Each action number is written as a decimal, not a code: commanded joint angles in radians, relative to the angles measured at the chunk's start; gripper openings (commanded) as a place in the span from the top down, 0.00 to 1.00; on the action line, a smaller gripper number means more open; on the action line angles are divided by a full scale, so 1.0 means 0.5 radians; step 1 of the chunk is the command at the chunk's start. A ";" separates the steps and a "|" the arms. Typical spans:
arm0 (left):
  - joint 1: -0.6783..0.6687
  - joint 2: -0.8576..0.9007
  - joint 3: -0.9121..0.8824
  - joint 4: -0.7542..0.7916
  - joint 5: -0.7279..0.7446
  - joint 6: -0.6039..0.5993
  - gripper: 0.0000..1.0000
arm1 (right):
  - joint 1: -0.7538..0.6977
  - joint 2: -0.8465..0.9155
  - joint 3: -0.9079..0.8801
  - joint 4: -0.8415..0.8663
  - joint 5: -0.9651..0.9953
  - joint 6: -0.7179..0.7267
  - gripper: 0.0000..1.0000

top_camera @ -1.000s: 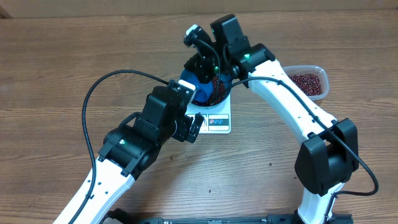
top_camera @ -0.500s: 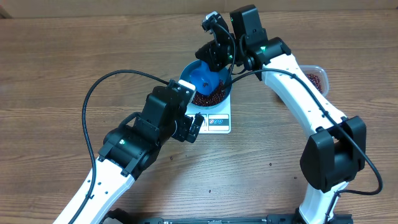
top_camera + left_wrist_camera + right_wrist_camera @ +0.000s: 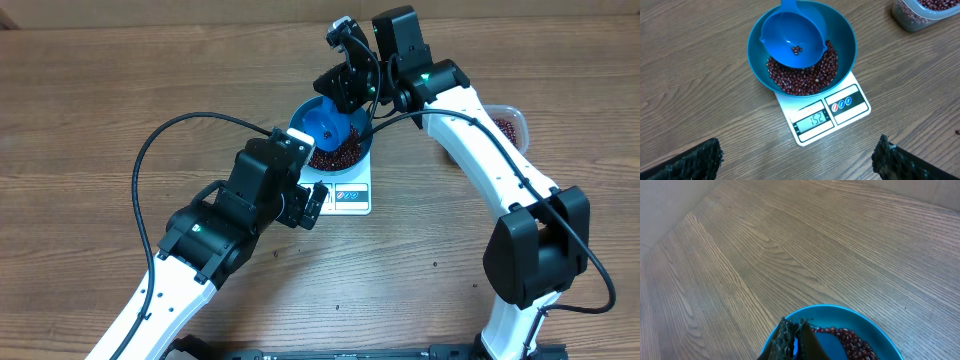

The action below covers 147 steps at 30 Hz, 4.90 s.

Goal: Scoop item into bowl and weigh 150g on scale
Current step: 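Push the blue scoop down into the bowl beans with the right gripper, then scoop beans out of the teal bowl and lift with the right gripper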

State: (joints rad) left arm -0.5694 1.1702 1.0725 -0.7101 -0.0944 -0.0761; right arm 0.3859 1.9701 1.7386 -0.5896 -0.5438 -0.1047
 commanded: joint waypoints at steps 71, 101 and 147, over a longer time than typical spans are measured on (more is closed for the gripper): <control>-0.001 0.017 -0.011 0.007 -0.019 -0.013 0.00 | 0.074 -0.004 -0.040 -0.336 0.035 -0.754 0.96; -0.001 0.016 -0.011 0.007 -0.019 -0.013 0.00 | 0.073 0.089 -0.040 -0.301 -0.042 -0.878 0.96; -0.001 0.017 -0.011 0.007 -0.019 -0.013 0.00 | -0.048 0.069 0.087 -0.003 -0.279 -0.296 0.96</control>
State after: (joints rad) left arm -0.5694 1.1702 1.0725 -0.7101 -0.0944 -0.0761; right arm 0.3664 2.0052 1.7397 -0.6006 -0.6735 -0.2619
